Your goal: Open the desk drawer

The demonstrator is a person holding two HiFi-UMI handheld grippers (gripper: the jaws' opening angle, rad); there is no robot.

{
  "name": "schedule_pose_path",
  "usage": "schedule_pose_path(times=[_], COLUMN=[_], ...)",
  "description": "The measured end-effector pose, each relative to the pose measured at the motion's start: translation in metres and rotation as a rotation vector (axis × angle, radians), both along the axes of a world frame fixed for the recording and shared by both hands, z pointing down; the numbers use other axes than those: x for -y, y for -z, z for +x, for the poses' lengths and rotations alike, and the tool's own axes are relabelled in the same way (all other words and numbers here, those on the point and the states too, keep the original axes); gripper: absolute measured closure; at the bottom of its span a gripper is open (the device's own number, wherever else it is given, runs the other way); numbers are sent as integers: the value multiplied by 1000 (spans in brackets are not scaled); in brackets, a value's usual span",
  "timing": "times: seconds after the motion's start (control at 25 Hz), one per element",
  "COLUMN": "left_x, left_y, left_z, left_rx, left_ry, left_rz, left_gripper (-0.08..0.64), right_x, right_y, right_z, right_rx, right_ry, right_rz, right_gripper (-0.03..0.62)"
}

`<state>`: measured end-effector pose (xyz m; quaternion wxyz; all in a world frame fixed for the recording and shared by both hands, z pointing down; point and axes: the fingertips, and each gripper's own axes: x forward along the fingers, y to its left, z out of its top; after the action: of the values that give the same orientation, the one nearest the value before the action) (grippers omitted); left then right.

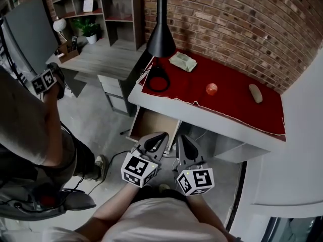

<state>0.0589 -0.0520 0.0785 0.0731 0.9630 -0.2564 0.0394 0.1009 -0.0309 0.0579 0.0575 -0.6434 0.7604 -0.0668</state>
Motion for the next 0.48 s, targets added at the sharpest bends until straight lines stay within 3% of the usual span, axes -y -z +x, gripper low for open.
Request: schedule_pose_path(times=[0.48], left_x=[5], left_y=[-3], left_z=[-15], left_rx=[6], left_ry=[31], left_rz=[-8], left_gripper=[545], right_x=[6], right_y=[-4], right_z=[-7], right_rx=[-5], right_ry=[13], right_rz=[-17], right_gripper=[571])
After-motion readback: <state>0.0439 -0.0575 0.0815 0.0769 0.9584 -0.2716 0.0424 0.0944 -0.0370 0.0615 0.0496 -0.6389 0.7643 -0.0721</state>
